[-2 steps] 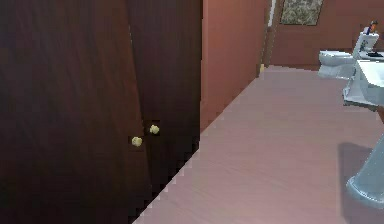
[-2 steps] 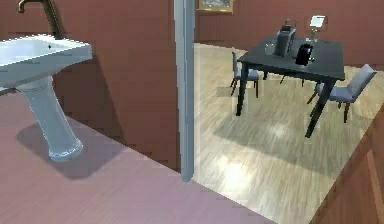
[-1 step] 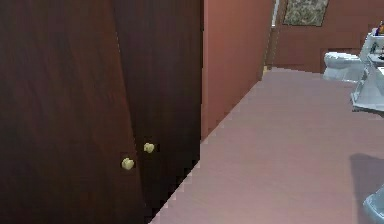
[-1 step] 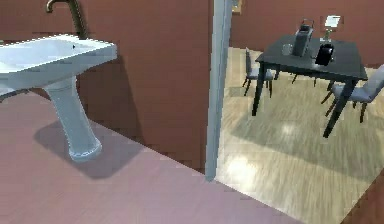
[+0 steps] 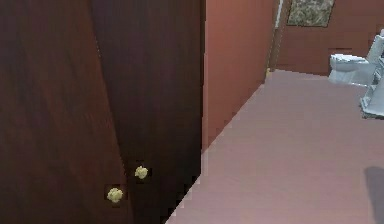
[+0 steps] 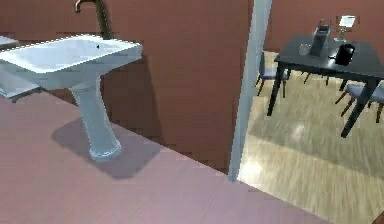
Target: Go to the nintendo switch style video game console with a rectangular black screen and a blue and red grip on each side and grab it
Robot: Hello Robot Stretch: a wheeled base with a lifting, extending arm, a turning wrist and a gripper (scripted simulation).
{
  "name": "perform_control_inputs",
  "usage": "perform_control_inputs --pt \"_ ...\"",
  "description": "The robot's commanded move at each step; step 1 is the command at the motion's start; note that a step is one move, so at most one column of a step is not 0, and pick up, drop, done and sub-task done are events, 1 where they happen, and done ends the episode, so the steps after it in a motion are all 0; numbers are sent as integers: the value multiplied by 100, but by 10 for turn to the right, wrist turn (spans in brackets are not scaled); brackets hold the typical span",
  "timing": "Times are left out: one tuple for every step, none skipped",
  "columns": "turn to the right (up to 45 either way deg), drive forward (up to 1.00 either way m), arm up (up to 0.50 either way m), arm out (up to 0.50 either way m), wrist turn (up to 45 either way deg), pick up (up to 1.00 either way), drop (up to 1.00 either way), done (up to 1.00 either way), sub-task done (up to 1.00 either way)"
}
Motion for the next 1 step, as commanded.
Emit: perform_control_inputs --pt "270 0 0 0 0 0 0 0 0"
